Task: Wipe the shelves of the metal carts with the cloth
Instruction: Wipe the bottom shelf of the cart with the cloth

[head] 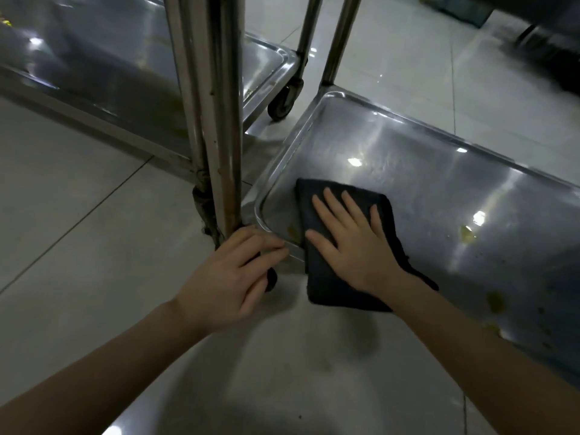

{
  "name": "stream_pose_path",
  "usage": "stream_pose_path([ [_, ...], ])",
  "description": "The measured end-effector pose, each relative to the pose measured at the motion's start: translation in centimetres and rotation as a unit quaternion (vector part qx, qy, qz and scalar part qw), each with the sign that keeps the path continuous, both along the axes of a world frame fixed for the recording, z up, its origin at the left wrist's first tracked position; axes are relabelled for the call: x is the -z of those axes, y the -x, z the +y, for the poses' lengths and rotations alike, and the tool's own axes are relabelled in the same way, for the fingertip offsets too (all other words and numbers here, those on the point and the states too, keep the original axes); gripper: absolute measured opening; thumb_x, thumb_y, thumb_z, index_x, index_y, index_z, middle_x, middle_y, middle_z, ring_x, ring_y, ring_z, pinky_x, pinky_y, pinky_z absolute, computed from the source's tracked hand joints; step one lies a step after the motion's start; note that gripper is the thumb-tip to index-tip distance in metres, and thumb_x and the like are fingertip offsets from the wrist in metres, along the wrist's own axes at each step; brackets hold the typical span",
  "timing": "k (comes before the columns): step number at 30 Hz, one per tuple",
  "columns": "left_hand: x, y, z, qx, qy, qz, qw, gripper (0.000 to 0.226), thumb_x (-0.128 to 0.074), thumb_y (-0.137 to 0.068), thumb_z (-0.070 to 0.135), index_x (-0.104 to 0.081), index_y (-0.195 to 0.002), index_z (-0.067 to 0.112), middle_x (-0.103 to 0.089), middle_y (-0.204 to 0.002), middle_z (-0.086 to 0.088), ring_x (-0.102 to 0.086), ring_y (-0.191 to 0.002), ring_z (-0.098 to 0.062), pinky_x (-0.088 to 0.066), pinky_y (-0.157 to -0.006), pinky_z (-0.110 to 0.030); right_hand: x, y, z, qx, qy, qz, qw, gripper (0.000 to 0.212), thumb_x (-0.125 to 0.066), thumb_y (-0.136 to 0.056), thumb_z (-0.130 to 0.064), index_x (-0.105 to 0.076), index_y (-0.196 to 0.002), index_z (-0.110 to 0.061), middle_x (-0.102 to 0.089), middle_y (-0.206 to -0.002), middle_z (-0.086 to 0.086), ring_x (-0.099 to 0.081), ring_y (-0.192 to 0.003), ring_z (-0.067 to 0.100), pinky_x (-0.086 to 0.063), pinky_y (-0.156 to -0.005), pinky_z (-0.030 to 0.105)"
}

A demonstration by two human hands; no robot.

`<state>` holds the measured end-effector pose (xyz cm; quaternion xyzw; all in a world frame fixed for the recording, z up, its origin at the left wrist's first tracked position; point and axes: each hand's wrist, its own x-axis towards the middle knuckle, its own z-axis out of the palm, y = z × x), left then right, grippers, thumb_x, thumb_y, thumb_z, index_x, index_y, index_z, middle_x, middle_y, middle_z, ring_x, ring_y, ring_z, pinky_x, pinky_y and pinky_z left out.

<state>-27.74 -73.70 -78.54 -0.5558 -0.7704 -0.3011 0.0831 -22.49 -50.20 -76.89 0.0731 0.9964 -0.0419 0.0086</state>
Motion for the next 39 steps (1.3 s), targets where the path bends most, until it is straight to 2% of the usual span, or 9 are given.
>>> stream_pose_path([
  [2, 0.2, 0.0, 0.0, -0.006, -0.006, 0.002, 1.000, 0.035, -0.043, -0.093, 0.010, -0.064, -0.118, -0.003, -0.060, -0.122, -0.018, -0.056, -0.113, -0.035, -0.045, -0.099, -0.049, 0.0, 4.3, 1.0, 0.042, 0.002, -0.001, 0.999, 0.068, -0.017, -0.097, -0.066, -0.005, -0.156, -0.035, 0.002, -0.164, -0.009, 0.005, -0.150, 0.016, 0.010, -0.117, 0.052],
  [6, 0.2, -0.1, 0.1, -0.013, -0.003, -0.009, 1.000, 0.035, -0.043, -0.091, 0.007, -0.065, -0.117, -0.003, -0.060, -0.120, -0.018, -0.056, -0.111, -0.036, -0.045, -0.099, -0.047, -0.3, 10.8, 0.7, 0.103, 0.038, -0.031, 0.993, 0.073, -0.011, -0.093, -0.072, -0.001, -0.156, -0.036, 0.008, -0.164, -0.010, 0.013, -0.150, 0.020, 0.015, -0.114, 0.059],
  [11, -0.1, 0.1, -0.3, 0.006, -0.003, 0.007, 1.000, 0.033, -0.043, -0.092, 0.006, -0.064, -0.116, -0.004, -0.060, -0.119, -0.020, -0.056, -0.111, -0.035, -0.043, -0.102, -0.046, 0.1, 3.9, -2.2, -0.049, -0.015, 0.028, 0.998, 0.076, -0.006, -0.089, -0.074, -0.004, -0.156, -0.038, 0.002, -0.163, -0.014, 0.008, -0.150, 0.018, 0.011, -0.115, 0.059],
  [14, 0.0, 0.3, -0.3, 0.017, -0.008, 0.016, 1.000, 0.036, -0.039, -0.095, 0.010, -0.064, -0.117, -0.005, -0.060, -0.120, -0.020, -0.056, -0.112, -0.035, -0.041, -0.104, -0.046, 0.1, 1.8, -1.6, -0.078, 0.009, 0.008, 0.997, 0.074, -0.006, -0.088, -0.076, -0.006, -0.154, -0.043, 0.001, -0.162, -0.019, 0.009, -0.149, 0.011, 0.012, -0.116, 0.056],
  [22, 0.2, 0.2, -0.2, 0.004, -0.009, 0.022, 1.000, 0.036, -0.043, -0.090, 0.004, -0.064, -0.117, -0.007, -0.061, -0.118, -0.021, -0.056, -0.114, -0.037, -0.041, -0.104, -0.048, -0.2, 14.4, 0.3, 0.121, 0.041, -0.033, 0.991, 0.074, -0.011, -0.092, -0.074, 0.002, -0.155, -0.038, 0.010, -0.163, -0.014, 0.016, -0.149, 0.021, 0.019, -0.111, 0.063],
  [27, 0.0, 0.3, -0.5, 0.009, 0.005, 0.050, 0.999, 0.036, -0.043, -0.090, 0.009, -0.065, -0.115, -0.005, -0.062, -0.117, -0.019, -0.055, -0.108, -0.038, -0.040, -0.105, -0.045, 1.1, 6.1, -2.5, -0.089, 0.000, 0.046, 0.995, 0.073, -0.007, -0.090, -0.074, -0.002, -0.154, -0.039, 0.001, -0.163, -0.016, 0.007, -0.150, 0.017, 0.010, -0.113, 0.062],
  [29, 0.0, 0.3, -0.5, 0.009, 0.003, 0.052, 0.999, 0.036, -0.043, -0.089, 0.009, -0.066, -0.115, -0.004, -0.063, -0.117, -0.018, -0.056, -0.105, -0.038, -0.040, -0.105, -0.045, 1.3, 4.7, -1.5, -0.120, -0.003, 0.040, 0.992, 0.073, -0.007, -0.089, -0.075, -0.005, -0.154, -0.042, -0.003, -0.163, -0.017, 0.005, -0.150, 0.014, 0.008, -0.115, 0.059],
  [36, 0.2, -0.1, -0.4, -0.016, 0.017, 0.035, 0.999, 0.039, -0.042, -0.089, 0.010, -0.065, -0.117, -0.004, -0.063, -0.116, -0.018, -0.061, -0.102, -0.038, -0.040, -0.105, -0.052, 0.4, 16.5, 1.3, 0.131, 0.067, -0.024, 0.989, 0.067, -0.011, -0.095, -0.068, 0.001, -0.154, -0.039, 0.009, -0.163, -0.015, 0.016, -0.149, 0.022, 0.021, -0.107, 0.063],
  [39, 0.1, -0.1, -0.4, -0.019, 0.010, 0.022, 1.000, 0.039, -0.041, -0.090, 0.011, -0.066, -0.117, -0.003, -0.063, -0.115, -0.017, -0.062, -0.100, -0.037, -0.040, -0.105, -0.050, 0.4, 14.5, -0.4, 0.039, 0.052, -0.018, 0.998, 0.063, -0.010, -0.097, -0.062, 0.004, -0.154, -0.040, 0.011, -0.162, -0.019, 0.015, -0.149, 0.023, 0.018, -0.108, 0.064],
])
